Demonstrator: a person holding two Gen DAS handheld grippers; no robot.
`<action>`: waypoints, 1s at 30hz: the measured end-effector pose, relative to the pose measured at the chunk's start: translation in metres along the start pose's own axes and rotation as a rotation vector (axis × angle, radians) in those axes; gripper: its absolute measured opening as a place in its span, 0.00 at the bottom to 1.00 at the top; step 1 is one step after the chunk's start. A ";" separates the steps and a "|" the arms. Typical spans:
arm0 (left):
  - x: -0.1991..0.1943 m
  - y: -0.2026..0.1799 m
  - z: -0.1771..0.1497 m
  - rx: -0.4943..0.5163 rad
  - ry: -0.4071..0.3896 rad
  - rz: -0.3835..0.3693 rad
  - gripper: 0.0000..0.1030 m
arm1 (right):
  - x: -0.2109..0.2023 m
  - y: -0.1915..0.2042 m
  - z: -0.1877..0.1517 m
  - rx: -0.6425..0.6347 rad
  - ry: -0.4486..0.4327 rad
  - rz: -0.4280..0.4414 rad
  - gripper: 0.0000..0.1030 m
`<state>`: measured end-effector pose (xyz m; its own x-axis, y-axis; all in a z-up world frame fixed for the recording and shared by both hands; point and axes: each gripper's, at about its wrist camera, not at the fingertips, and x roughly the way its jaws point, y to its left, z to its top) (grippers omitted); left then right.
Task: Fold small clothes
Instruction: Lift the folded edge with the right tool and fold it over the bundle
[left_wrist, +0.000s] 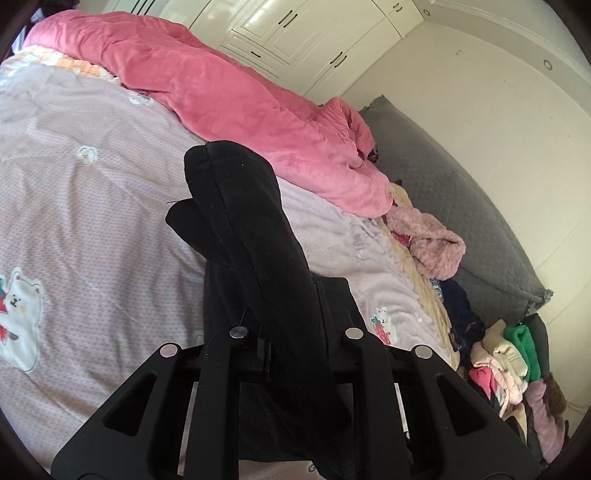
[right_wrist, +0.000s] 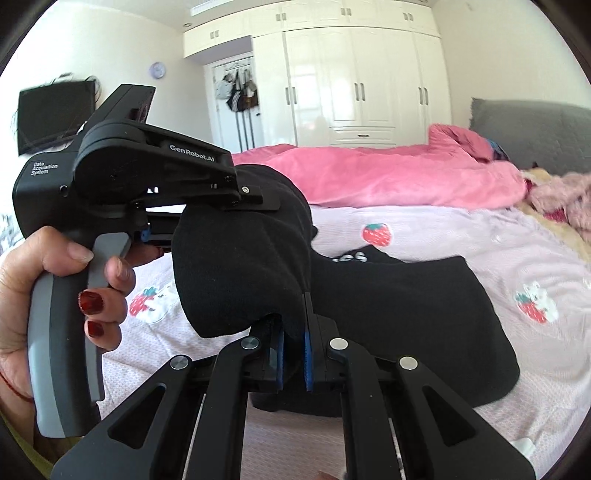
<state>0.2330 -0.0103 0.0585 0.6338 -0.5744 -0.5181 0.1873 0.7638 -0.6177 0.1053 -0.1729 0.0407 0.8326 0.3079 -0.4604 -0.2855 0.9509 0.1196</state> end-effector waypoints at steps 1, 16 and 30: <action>0.003 -0.005 0.000 0.011 0.007 0.009 0.10 | -0.001 -0.005 0.001 0.019 0.000 -0.003 0.06; 0.066 -0.074 -0.013 0.110 0.098 0.140 0.10 | -0.013 -0.076 -0.009 0.224 0.021 -0.001 0.06; 0.102 -0.098 -0.023 0.148 0.165 0.169 0.11 | -0.017 -0.106 -0.021 0.316 0.074 -0.027 0.06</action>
<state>0.2623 -0.1499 0.0526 0.5369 -0.4665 -0.7029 0.2051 0.8804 -0.4276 0.1119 -0.2797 0.0173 0.7975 0.2907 -0.5287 -0.0931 0.9250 0.3683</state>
